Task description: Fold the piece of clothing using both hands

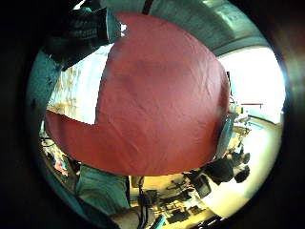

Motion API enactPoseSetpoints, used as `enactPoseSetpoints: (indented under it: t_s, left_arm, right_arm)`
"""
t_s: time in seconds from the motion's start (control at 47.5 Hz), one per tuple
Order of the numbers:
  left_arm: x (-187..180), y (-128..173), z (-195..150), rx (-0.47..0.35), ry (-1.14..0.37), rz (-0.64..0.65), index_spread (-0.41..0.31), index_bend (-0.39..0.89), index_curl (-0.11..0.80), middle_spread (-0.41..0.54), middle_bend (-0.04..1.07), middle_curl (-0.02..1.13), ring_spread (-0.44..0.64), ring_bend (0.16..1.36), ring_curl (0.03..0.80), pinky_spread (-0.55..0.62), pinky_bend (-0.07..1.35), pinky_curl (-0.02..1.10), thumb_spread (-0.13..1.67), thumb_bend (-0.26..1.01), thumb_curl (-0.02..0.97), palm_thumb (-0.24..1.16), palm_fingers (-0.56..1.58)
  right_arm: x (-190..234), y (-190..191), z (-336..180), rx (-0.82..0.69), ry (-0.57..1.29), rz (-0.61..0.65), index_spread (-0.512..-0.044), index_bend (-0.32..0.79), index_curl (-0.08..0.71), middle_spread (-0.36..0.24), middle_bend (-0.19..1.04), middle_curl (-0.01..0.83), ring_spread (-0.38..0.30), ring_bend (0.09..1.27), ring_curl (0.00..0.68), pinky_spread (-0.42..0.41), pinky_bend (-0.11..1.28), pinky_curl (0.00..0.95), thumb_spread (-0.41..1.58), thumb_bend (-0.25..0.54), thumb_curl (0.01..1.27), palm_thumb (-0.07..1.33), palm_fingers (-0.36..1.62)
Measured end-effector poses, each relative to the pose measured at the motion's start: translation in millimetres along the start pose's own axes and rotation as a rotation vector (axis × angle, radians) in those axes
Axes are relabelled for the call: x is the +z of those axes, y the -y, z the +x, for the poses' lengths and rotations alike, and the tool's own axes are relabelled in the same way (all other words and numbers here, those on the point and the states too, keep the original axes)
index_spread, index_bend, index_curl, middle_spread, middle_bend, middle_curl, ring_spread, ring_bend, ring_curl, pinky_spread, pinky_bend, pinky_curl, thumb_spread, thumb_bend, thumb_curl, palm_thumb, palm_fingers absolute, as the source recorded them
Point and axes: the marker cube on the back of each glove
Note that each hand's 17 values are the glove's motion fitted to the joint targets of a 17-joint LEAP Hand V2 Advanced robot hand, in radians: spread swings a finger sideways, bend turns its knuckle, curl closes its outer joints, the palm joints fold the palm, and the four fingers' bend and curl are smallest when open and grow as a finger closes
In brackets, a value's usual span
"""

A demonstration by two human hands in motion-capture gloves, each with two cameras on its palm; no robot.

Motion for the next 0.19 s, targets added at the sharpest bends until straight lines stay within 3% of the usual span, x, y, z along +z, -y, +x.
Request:
enactPoseSetpoints:
  t_s: [0.063, 0.126, 0.19]
  left_arm:
    - [8.4, 4.4, 1.0, 0.0, -0.005, -0.006, -0.076, 0.12, 0.262, -0.042, 0.21, 0.44, 0.1, 0.6, 0.353, 0.18, 0.5, 0.43, 1.37, -0.01, 0.282, 0.45, 0.41]
    - [11.9, 5.3, -2.8, -0.039, 0.035, -0.032, -0.078, 0.12, 0.263, -0.041, 0.2, 0.44, 0.1, 0.6, 0.353, 0.19, 0.5, 0.43, 1.36, -0.01, 0.285, 0.44, 0.41]
    - [5.9, -6.2, -3.3, -0.065, 0.065, -0.065, -0.079, 0.12, 0.264, -0.037, 0.2, 0.44, 0.11, 0.6, 0.353, 0.19, 0.5, 0.43, 1.35, -0.01, 0.288, 0.44, 0.41]
  right_arm:
    - [-10.2, -3.7, 3.6, -0.002, 0.035, -0.004, -0.27, 0.15, 0.39, -0.038, 0.16, 0.369, 0.005, 0.2, 0.35, 0.209, 0.39, 0.315, 1.26, -0.018, 0.47, 0.8, 0.64]
    - [-13.0, -7.1, 4.8, -0.023, 0.113, -0.086, -0.271, 0.14, 0.38, -0.033, 0.17, 0.366, 0.023, 0.19, 0.344, 0.225, 0.4, 0.317, 1.28, -0.016, 0.46, 0.79, 0.6]
    - [-3.1, 7.0, 20.0, 0.034, 0.047, -0.045, -0.275, 0.16, 0.38, -0.026, 0.16, 0.362, 0.038, 0.19, 0.342, 0.238, 0.41, 0.322, 1.3, -0.014, 0.46, 0.78, 0.57]
